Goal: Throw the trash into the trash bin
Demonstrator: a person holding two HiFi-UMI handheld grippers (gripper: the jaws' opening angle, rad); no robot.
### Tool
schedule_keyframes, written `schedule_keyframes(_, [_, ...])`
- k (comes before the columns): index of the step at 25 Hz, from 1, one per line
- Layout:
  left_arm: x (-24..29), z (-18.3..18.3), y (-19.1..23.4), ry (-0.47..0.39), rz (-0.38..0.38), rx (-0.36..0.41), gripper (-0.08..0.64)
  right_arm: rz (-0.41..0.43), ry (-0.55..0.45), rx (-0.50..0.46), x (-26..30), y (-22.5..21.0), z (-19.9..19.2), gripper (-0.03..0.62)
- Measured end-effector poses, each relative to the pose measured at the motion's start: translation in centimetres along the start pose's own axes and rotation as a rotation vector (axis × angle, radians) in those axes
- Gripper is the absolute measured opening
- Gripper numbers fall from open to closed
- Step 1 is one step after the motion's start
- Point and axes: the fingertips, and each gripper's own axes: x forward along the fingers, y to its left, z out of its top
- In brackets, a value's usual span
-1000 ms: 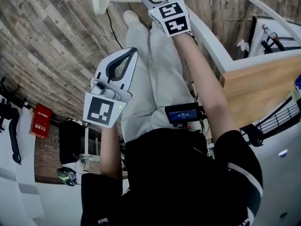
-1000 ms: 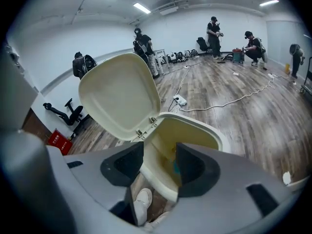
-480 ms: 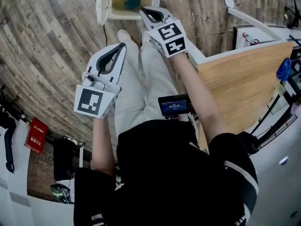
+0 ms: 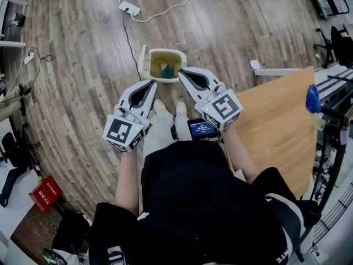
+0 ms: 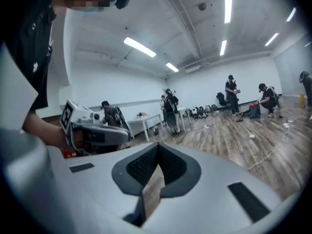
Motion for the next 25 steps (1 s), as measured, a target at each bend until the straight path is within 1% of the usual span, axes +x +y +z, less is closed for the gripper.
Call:
schedule_keyframes(2, [-0.4,2.4,-2.2,-0.038,-0.029,0.043,0.006,0.028,-0.099,0.004,-2.3,2.0,4.2,-0.002])
schedule_keyframes(3, [-0.8,3.2,-3.3,-0.050,-0.042,0.058,0.006,0.034,-0.128,-0.004,-3.3,3.0,5.7,-0.002])
schedule_keyframes(5, [-1.8,4.0,-5.7,-0.060,-0.060,0.081,0.006,0.030,-0.146,-0.042,-5.1,4.9,7.4,-0.002])
schedule_keyframes(7, [-2.7,4.6,-7.9,-0.080,-0.076,0.085,0.006,0.021,-0.145,-0.086,-6.9,6.2,8.3,-0.002])
schedule_keyframes(10, [-2.6,5.7,-10.3,-0.106,-0.098,0.105,0.006,0.003,-0.154,-0.159,-9.2,6.4,9.9,-0.002])
schedule_keyframes(13, [-3.1,5.8,-11.2,-0.112,-0.091,0.123,0.006,-0.012,-0.174,-0.180,-10.5,6.6,10.3,-0.002])
schedule_keyframes(17, [-3.5,6.0,-11.4,-0.123,-0.072,0.127,0.006,-0.004,-0.172,-0.188,-10.7,7.2,9.7,-0.002])
schedule_keyframes(20, [-3.0,6.4,-11.7,-0.125,-0.077,0.141,0.006,0.003,-0.164,-0.198,-10.6,7.2,9.5,-0.002])
schedule_keyframes(25, [-2.1,6.1,-12.6,-0.109,-0.089,0.158,0.006,0.006,-0.152,-0.186,-11.0,6.6,8.5,-0.002])
